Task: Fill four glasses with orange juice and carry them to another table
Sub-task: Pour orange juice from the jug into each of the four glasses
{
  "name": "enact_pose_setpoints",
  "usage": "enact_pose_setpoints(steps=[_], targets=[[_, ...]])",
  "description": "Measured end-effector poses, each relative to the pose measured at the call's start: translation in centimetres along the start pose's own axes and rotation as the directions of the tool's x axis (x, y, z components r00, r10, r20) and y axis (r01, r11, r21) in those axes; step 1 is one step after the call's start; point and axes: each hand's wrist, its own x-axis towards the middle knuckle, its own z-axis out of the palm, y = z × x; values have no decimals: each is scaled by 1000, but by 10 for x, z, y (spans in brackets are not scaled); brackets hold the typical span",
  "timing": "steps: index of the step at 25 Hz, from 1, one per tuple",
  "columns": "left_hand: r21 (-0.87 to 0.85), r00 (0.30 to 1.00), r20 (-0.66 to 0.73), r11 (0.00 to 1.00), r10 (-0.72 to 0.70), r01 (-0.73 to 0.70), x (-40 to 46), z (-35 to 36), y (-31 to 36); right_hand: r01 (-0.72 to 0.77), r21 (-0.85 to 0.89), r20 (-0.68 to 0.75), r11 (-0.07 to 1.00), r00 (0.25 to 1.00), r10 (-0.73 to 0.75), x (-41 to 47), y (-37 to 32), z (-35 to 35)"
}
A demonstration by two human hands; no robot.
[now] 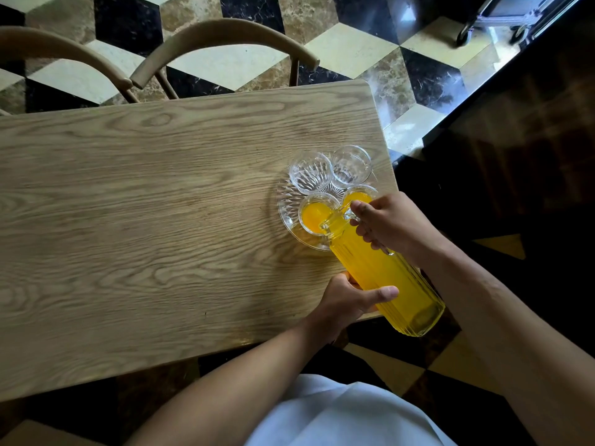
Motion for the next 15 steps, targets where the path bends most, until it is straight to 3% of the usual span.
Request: enact_pose_setpoints(steps=[15], targets=[[7, 1000, -28, 1000, -11, 11, 3, -3, -7, 13, -23, -6, 1000, 1000, -13, -1, -1, 4]])
